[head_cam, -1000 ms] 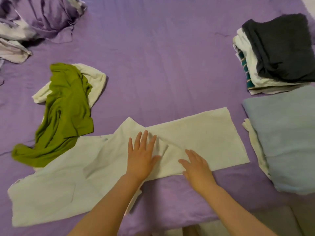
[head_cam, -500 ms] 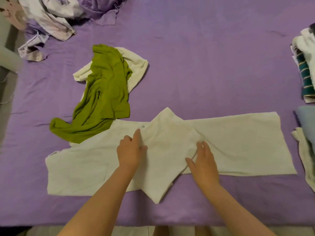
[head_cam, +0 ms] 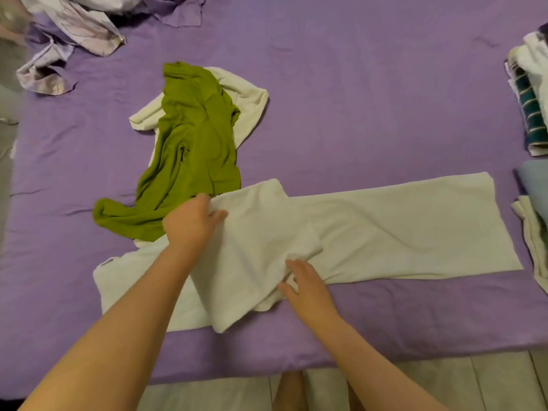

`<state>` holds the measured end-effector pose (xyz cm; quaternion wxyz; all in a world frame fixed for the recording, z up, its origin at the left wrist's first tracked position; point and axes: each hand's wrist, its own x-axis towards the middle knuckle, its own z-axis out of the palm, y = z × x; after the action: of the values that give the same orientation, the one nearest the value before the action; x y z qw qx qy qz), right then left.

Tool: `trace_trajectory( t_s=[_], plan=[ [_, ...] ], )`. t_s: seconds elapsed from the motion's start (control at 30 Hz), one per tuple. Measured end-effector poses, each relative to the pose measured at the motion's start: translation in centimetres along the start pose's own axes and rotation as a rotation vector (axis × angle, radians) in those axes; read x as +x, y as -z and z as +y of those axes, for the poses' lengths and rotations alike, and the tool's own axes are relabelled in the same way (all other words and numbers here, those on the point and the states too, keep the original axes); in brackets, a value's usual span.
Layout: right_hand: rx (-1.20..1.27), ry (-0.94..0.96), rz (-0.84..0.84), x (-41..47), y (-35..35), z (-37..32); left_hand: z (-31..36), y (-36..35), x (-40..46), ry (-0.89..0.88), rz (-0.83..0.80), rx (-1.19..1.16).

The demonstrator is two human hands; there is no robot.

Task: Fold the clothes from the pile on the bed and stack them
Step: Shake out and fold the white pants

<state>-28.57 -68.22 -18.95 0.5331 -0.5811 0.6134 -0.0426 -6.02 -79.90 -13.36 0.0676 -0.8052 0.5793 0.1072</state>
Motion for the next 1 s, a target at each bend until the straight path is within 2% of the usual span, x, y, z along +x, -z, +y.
trace_trajectory(
  t_s=[0.13, 0.2, 0.3, 0.4, 0.5, 0.63, 0.77, 0.83, 0.9, 1.0],
  plan=[
    [-0.182, 0.003, 0.042, -0.2, 1.8, 2.7, -1.1, 0.7, 2.0, -0.023, 0.03, 0.139],
    [-0.313, -0.013, 0.098, -0.4, 3.3, 4.8, -0.2, 0.0, 1.4, -0.067, 0.041, 0.128],
    [-0.533, -0.001, 0.164, -0.6, 5.4, 6.6, 2.8, -1.5, -1.9, -0.35, 0.072, -0.088],
    [-0.617, 0.003, 0.204, -0.7, 7.0, 7.8, 6.2, -4.2, -7.0, -0.583, -0.125, -0.174],
    [-0.715, 0.06, 0.171, -0.8, 8.5, 9.3, 8.9, -7.6, -11.8, -0.695, -0.362, 0.022],
    [-0.801, 0.141, 0.109, 0.2, 10.5, 10.0, 9.5, -10.2, -13.3, -0.635, -0.405, 0.218],
    [-0.64, 0.137, -0.108, 1.0, 13.1, 9.9, 8.6, -9.7, -11.4, -0.661, -0.425, 0.26],
    [-0.542, 0.139, -0.17, 1.0, 14.1, 9.7, 7.9, -9.2, -10.7, -0.593, -0.478, 0.131],
    [-0.485, 0.128, -0.211, 0.8, 14.7, 9.6, 7.2, -8.6, -10.1, -0.488, -0.606, -0.078],
    [-0.531, 0.107, -0.276, 0.5, 14.6, 9.7, 6.7, -8.0, -9.3, -0.388, -0.77, -0.244]
  ],
)
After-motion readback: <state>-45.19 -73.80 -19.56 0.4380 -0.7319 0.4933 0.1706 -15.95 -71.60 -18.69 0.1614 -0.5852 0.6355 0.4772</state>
